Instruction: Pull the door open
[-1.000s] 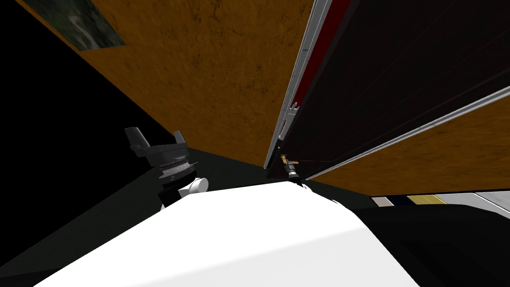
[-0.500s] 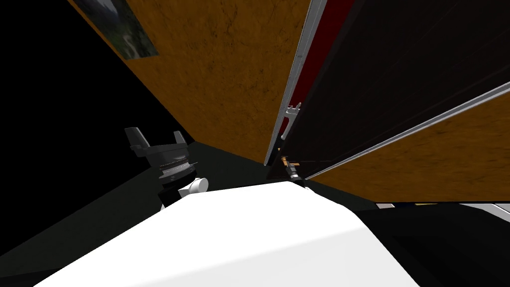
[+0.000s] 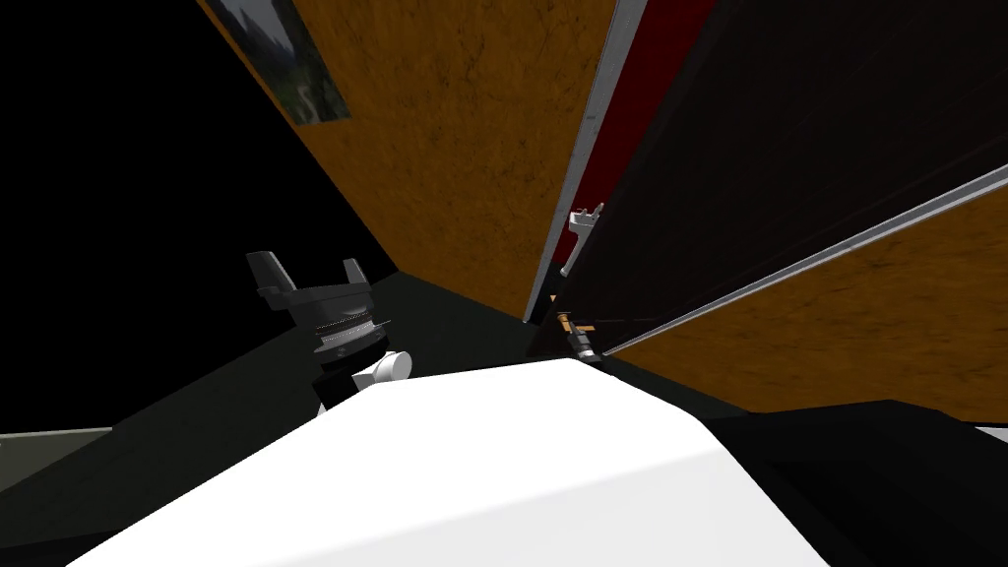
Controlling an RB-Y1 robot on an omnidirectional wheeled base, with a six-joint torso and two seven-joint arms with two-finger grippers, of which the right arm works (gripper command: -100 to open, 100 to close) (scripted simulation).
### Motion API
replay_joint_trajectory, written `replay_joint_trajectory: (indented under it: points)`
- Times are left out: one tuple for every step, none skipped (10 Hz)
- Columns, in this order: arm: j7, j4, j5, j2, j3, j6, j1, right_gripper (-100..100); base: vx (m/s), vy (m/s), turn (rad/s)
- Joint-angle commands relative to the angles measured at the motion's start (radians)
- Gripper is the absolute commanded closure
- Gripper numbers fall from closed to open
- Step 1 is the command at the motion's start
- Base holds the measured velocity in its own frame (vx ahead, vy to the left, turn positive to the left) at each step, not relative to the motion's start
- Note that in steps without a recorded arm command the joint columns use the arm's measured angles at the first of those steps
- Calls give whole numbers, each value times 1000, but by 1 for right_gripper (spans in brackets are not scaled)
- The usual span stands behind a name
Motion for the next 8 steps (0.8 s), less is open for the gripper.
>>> replay_joint_trajectory:
  points:
    - [-12,14,-2,-13,12,-37,19,100,-192,-65,150]
    - [-16,16,-3,-18,16,-48,25,100,-193,-37,113]
    - [-16,16,-3,-18,16,-48,25,100,-112,-19,15]
    - [-24,21,-4,-26,24,-70,38,100,-97,-25,96]
    - [-24,21,-4,-26,24,-70,38,100,-82,-29,60]
    - [-31,25,-5,-35,31,-90,50,100,-98,-28,123]
    - [-38,28,-6,-42,37,-107,60,100,-126,-49,171]
    - [-44,32,-7,-49,43,-125,70,100,-153,-31,130]
